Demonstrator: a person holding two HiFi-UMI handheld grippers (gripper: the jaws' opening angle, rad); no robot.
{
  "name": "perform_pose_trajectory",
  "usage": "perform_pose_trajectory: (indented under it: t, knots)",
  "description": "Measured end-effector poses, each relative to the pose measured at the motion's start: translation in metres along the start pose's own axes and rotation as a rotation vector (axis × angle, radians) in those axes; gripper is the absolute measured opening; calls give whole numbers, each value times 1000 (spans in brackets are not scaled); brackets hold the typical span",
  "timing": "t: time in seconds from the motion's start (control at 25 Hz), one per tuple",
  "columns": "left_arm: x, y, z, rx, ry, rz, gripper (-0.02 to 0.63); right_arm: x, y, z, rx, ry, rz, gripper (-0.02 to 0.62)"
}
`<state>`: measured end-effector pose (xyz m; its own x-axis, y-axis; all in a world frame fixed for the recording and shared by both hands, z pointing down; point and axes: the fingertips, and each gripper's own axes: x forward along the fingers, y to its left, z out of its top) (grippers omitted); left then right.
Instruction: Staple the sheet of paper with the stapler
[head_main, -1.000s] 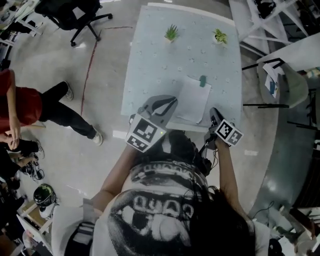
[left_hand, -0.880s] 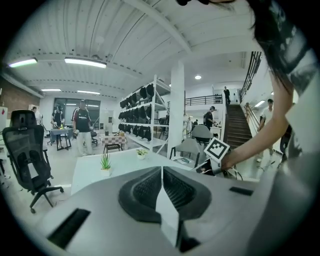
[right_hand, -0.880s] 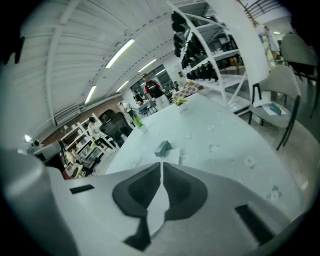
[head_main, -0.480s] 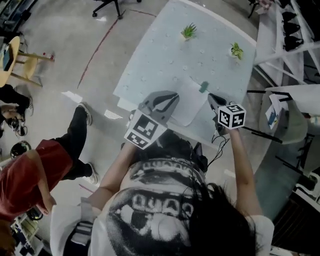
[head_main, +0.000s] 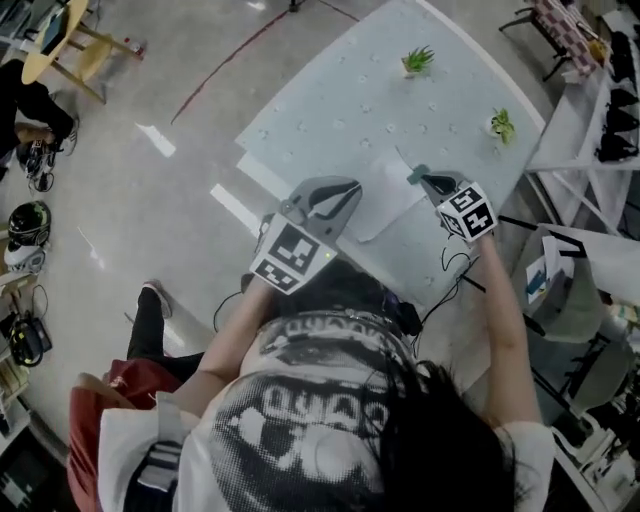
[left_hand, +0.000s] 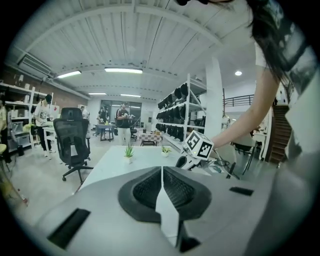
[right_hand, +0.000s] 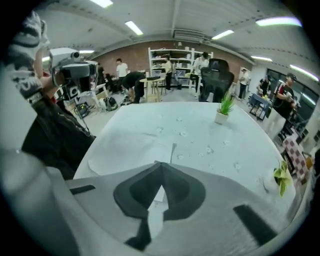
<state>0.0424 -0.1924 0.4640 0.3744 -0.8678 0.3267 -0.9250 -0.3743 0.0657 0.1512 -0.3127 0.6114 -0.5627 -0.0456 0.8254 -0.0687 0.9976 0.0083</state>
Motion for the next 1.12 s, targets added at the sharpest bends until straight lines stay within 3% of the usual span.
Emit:
perform_pose_trajectory:
  t: [0.16, 0.4, 0.64, 0.8, 1.12]
  knots:
    - [-6, -3, -5, -12, 9, 38, 9, 6, 0, 1, -127, 40, 59, -2]
    - [-18, -1, -19, -37, 28, 84, 9, 16, 5, 2, -422, 219, 119, 0]
    - [-21, 5, -21, -50, 21, 106, 9, 19, 7, 0, -483, 308, 184, 0]
    - [-22, 11, -22, -59, 15, 117, 9, 24, 12, -1, -479, 305, 201, 0]
    - [-8, 7, -21, -51, 11, 82, 9, 28, 16, -4, -564, 431, 224, 2]
